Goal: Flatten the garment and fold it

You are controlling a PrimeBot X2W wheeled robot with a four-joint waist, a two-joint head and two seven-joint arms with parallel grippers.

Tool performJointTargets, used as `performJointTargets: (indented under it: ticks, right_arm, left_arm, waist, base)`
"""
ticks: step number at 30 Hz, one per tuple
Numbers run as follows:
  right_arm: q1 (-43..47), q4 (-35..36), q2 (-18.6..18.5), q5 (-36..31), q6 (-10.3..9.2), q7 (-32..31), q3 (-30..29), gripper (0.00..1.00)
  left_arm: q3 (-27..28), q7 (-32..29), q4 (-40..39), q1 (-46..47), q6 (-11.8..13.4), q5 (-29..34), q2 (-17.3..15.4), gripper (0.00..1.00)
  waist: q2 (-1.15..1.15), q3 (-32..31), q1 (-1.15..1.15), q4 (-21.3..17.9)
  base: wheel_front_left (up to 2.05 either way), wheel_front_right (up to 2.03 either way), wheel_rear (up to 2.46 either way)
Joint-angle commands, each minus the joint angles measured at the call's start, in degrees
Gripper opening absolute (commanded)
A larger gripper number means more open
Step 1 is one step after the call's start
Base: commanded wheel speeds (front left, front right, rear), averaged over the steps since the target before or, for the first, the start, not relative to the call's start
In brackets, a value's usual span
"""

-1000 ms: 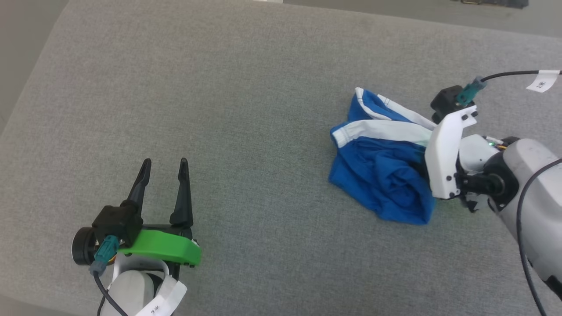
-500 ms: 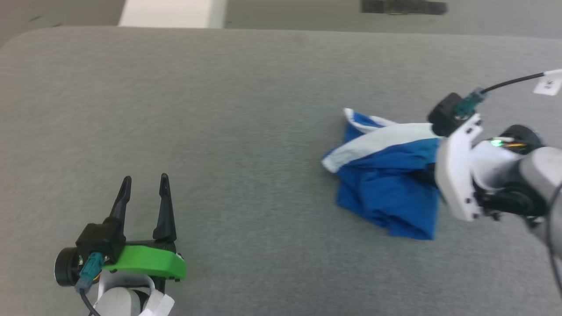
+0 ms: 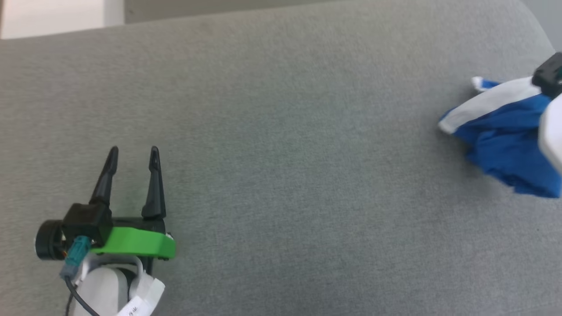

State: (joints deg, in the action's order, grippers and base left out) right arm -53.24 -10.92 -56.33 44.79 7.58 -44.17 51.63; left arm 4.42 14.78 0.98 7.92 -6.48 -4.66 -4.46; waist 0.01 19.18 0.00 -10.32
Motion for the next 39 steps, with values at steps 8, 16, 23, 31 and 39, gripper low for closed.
performJointTargets:
  ticks: [8, 16, 23, 31, 39]
  right_arm:
    - [-5.3, -13.2, 2.0, -3.8, -0.09, 3.9, -4.0, 0.0]
    - [-6.7, -25.6, 4.6, -8.9, -0.09, 7.4, -7.3, 0.0]
    - [-5.9, -31.7, 7.3, -10.9, -0.09, 10.1, -8.7, 0.34]
    - [-3.7, -32.7, 5.6, -11.0, -0.09, 15.7, -8.7, 1.0]
    - [-2.6, -28.7, 4.6, -16.7, -0.09, 34.7, -15.0, 1.0]
  left_arm:
    - [-0.8, 0.2, -2.6, 4.2, -0.6, 0.8, -2.5, 1.0]
    - [-0.5, 0.2, -4.3, 5.3, -0.7, 0.6, -3.2, 1.0]
    - [0.6, 0.2, -4.4, 4.7, -0.7, 0.6, -2.8, 1.0]
    - [1.1, 0.2, -2.3, 2.2, -0.5, 0.1, -0.8, 1.0]
    - [3.2, 0.2, -1.4, -2.4, 0.1, 0.1, 0.2, 1.0]
  waist:
    - [-0.01, 10.6, 0.0, -0.6]
    - [-0.01, 13.7, 0.0, 1.8]
    - [-0.01, 11.8, 0.0, 1.6]
    - [-0.01, 2.4, 0.0, 2.1]
    - [-0.01, -5.5, 0.0, 3.0]
  base:
    - [0.0, 0.0, 0.0]
    - [0.0, 0.0, 0.0]
    - [0.0, 0.0, 0.0]
    - [0.0, 0.0, 0.0]
    - [0.0, 0.0, 0.0]
